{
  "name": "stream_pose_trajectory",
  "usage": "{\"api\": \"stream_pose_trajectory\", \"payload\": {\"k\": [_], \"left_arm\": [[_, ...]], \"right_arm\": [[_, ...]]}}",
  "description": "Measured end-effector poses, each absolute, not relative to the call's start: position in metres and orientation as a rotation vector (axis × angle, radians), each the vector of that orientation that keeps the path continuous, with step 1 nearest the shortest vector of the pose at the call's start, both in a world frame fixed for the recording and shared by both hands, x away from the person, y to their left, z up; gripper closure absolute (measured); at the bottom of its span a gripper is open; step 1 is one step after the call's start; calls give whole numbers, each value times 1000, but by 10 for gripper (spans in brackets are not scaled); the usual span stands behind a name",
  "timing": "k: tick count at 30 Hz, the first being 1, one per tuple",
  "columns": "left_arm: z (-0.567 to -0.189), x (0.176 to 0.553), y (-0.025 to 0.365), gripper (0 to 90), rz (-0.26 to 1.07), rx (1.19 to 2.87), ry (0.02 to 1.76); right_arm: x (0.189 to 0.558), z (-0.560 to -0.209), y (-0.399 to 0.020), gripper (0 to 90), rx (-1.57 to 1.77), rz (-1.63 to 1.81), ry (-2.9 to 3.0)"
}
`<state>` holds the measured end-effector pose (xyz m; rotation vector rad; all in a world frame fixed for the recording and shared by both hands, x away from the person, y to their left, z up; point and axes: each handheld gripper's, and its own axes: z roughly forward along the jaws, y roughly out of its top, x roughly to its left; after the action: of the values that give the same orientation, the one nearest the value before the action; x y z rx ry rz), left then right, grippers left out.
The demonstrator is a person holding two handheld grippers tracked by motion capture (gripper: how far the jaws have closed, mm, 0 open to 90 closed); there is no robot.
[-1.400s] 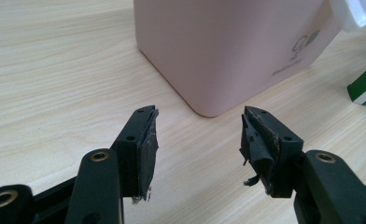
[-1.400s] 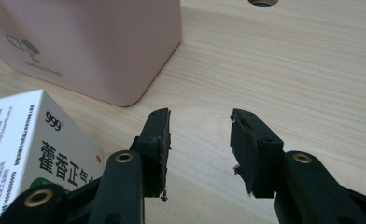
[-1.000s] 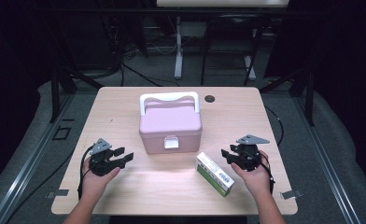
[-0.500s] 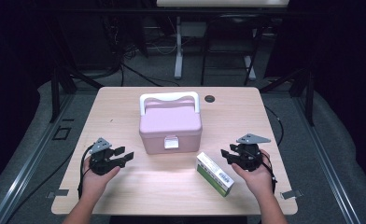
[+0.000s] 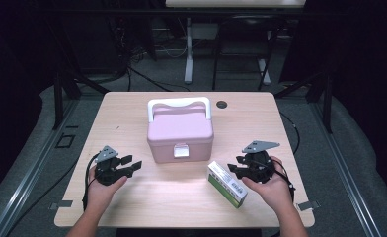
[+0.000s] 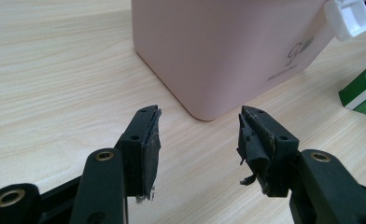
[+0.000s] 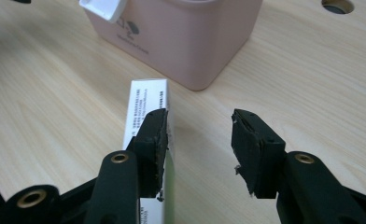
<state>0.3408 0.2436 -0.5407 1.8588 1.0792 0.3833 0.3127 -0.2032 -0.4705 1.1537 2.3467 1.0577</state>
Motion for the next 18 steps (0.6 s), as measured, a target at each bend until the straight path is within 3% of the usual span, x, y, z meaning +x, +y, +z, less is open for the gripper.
{"api": "stream_pose_trajectory", "payload": {"k": [18], "left_arm": [[-541,341,244,479,381,1863,1083]], "right_arm": [[308,-471,-183,556,1152,975,2501]]}}
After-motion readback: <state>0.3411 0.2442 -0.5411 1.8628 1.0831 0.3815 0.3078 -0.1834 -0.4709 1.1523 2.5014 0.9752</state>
